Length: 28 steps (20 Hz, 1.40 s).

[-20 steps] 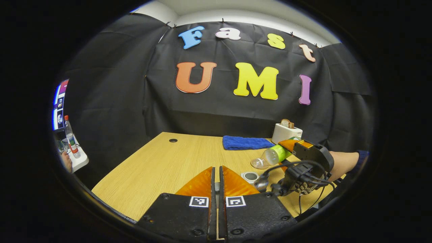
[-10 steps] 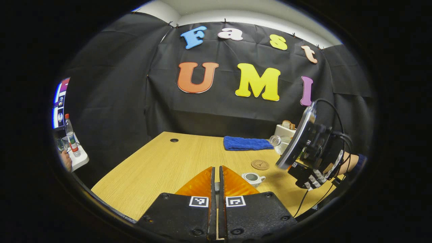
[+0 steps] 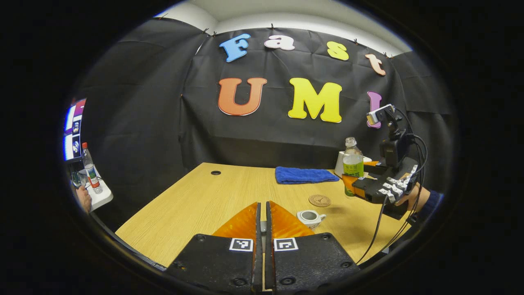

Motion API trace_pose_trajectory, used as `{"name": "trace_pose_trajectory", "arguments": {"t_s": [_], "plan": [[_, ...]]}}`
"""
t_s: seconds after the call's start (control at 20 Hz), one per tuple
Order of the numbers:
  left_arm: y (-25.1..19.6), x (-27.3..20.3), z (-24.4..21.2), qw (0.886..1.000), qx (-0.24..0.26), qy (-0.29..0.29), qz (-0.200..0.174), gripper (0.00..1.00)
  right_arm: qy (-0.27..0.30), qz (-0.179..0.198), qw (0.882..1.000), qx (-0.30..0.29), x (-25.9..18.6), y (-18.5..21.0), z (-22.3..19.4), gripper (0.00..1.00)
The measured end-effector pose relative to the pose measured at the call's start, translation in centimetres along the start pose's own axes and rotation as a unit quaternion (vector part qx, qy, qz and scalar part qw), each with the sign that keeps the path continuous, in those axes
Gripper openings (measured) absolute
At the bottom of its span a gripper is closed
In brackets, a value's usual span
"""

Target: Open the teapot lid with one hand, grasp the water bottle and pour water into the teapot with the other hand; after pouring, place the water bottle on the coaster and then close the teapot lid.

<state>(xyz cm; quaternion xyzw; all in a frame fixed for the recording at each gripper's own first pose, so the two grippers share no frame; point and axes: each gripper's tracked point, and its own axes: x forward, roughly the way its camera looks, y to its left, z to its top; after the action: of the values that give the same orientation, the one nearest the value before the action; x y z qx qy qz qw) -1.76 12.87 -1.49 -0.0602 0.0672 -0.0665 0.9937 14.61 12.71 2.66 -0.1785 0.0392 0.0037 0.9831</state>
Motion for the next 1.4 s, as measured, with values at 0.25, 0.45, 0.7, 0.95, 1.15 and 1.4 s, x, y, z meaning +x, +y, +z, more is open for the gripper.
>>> {"name": "trace_pose_trajectory", "arguments": {"t_s": [0.25, 0.45, 0.7, 0.95, 1.15, 1.4], "plan": [[-0.9, 0.2, -0.1, 1.0, 0.01, 0.0, -0.008, 0.05, -0.02, 0.006, 0.993, 0.112, 2.9, 0.9, 0.0, 0.72], [-0.5, 0.4, -0.3, 1.0, 0.01, 0.001, -0.002, 0.05, -0.006, 0.025, 0.981, 0.191, 6.6, 2.2, -0.9, 0.75], [-0.4, 0.6, -0.4, 1.0, 0.008, 0.002, 0.0, 0.05, 0.006, 0.024, 0.981, 0.194, 10.4, 3.3, -2.1, 0.72], [0.6, 1.2, -1.2, 1.0, 0.003, 0.014, 0.011, 0.05, 0.016, 0.032, 0.983, 0.179, 11.9, 4.9, -3.1, 0.73], [0.6, 1.2, -1.3, 1.0, 0.001, 0.016, 0.014, 0.05, 0.019, 0.034, 0.981, 0.188, 11.7, 5.0, -3.3, 0.81], [-0.1, 1.5, -0.8, 1.0, 0.009, 0.008, 0.01, 0.05, 0.009, 0.039, 0.978, 0.206, 8.9, 3.3, -2.5, 0.92]]}}
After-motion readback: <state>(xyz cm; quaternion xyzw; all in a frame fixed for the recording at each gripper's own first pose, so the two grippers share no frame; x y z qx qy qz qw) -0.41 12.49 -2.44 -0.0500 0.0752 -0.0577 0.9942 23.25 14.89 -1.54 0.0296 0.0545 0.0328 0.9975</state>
